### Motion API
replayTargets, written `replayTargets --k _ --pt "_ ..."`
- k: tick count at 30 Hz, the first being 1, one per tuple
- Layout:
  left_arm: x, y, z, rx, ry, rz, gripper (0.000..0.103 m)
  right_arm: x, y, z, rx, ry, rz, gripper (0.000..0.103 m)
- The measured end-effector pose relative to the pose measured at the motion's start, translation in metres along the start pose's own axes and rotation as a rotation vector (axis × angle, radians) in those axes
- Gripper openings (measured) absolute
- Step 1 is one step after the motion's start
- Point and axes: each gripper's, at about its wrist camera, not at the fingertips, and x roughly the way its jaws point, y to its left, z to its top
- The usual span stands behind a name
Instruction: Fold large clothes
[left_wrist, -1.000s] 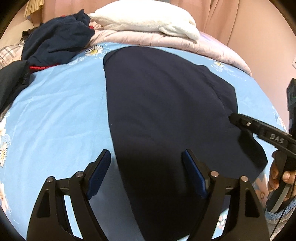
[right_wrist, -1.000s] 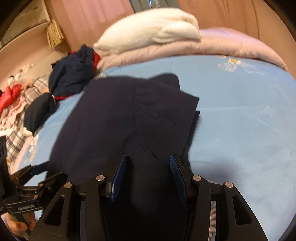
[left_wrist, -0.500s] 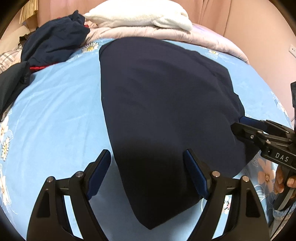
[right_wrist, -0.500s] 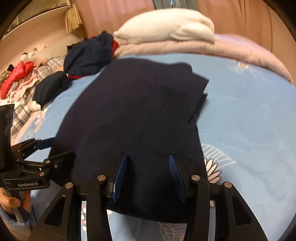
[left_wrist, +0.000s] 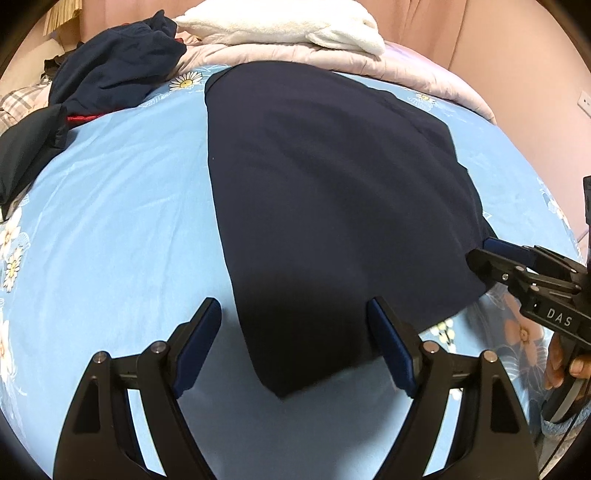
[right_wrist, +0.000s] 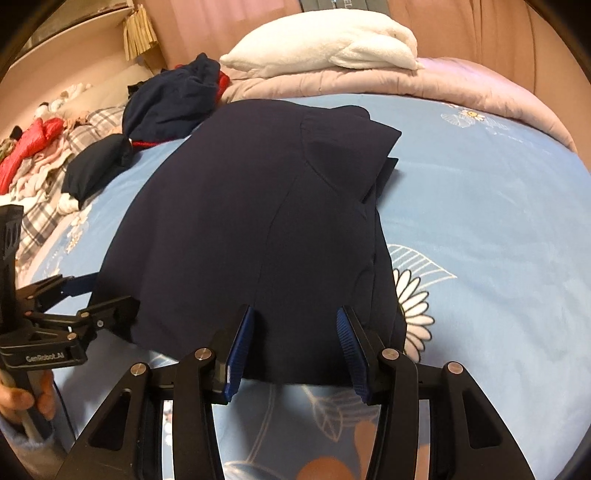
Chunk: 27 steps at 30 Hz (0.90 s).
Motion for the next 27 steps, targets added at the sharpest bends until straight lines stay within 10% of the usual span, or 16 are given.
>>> replayTargets --k 6,10,16,27 --pt "-0.036 -0.012 -0.016 0.027 -0.016 0.022 0.083 -0.037 0.005 -0.019 0.043 -0.024 -0.001 0.051" --pt "-0.066 -0.018 -0.022 0.021 -0.05 0.037 0.103 -0.07 0.016 -0.031 0.038 -0.075 -0.038 0.075" --pt "-0.114 -0.024 -0.031 0.007 -0.119 0.053 0.102 -0.116 0.03 -0.039 0.019 -0.151 -0.063 0.101" --pt "-0.188 -0.033 -0.048 0.002 -0.217 0.131 0.103 -0.17 0.062 -0.046 -0.014 -0.24 -0.18 0.102"
